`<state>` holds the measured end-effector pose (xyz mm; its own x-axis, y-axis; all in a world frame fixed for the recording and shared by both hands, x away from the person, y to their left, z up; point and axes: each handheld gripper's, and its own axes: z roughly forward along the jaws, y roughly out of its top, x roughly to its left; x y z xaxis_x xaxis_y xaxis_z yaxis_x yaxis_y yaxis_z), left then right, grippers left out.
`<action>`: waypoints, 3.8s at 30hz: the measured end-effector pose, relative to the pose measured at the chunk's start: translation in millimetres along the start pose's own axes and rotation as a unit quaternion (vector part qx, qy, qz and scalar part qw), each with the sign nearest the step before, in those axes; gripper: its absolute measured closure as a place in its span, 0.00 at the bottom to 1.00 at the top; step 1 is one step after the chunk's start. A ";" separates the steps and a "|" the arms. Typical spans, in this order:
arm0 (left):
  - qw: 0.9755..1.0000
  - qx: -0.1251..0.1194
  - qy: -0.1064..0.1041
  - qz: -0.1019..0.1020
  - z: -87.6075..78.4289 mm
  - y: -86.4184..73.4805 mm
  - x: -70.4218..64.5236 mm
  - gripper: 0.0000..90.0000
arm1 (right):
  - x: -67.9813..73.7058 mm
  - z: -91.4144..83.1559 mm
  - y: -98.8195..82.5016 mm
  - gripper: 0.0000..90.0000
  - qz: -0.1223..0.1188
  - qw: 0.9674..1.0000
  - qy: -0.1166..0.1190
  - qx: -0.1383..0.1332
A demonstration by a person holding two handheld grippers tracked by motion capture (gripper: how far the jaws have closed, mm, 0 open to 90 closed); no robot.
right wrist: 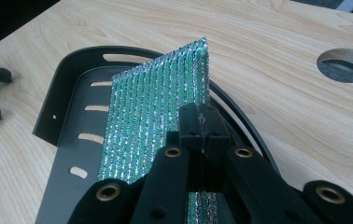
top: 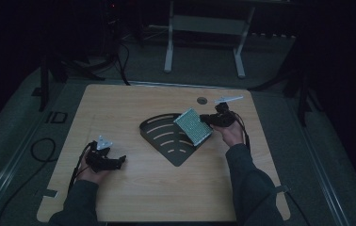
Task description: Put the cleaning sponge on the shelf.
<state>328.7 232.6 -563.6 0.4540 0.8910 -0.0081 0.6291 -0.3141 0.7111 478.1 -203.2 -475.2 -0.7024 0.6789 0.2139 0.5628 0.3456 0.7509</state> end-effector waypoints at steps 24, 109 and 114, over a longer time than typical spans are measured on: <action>1.000 0.000 0.000 0.000 0.0 0.0 0.0 0.16 | 0.3 13.8 -1.8 1.00 -0.017 1.000 -0.016 0.021; 1.000 0.000 0.000 0.000 -0.1 -0.1 -0.1 0.16 | 7.1 54.3 -9.2 1.00 -0.061 0.991 -0.072 0.094; 1.000 0.000 0.000 0.000 -0.1 -0.1 -0.1 0.16 | 8.1 45.2 -13.4 0.92 -0.054 0.993 -0.075 0.076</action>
<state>328.5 232.6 -563.6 0.4541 0.8909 -0.0072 0.6286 -0.3147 0.7112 484.6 -173.1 -511.8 -0.6958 0.7174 0.0330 0.5548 0.5077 0.6591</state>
